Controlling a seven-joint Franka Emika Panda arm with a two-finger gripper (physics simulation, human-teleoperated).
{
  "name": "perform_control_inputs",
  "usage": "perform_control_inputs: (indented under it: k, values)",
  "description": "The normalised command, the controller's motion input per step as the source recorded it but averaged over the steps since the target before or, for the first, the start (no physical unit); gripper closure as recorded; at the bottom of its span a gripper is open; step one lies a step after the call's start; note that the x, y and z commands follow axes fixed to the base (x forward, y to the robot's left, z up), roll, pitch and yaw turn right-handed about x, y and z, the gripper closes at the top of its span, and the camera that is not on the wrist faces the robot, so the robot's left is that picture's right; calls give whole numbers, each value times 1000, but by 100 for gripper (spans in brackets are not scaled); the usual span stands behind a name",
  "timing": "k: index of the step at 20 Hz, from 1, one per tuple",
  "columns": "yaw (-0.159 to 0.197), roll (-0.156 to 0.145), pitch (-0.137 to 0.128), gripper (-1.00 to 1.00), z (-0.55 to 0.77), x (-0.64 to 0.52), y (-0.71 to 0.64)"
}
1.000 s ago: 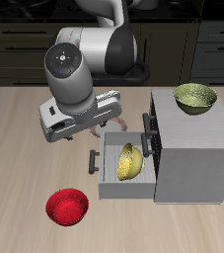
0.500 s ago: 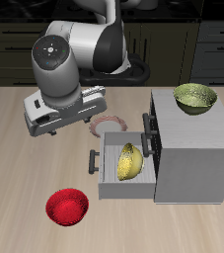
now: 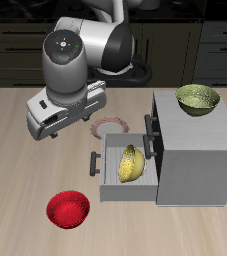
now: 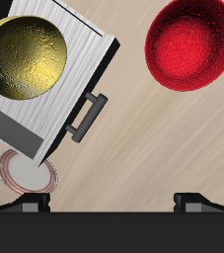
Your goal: Place the yellow bowl in the bottom drawer of the white cabinet and close the drawer
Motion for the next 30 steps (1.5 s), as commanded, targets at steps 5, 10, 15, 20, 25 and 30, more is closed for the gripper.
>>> perform_control_inputs:
  k: [5,10,15,20,25,30]
  values:
    - [198,7,-39,-100,75,13,69]
    - [193,-1,-5,-100,-45,-24,-75]
    - [203,-16,-15,-100,-23,-57,-143]
    - [227,2,-18,-100,49,-94,-91]
    - [251,17,-34,-100,-36,-45,46]
    - [186,17,-13,-100,-99,-25,151]
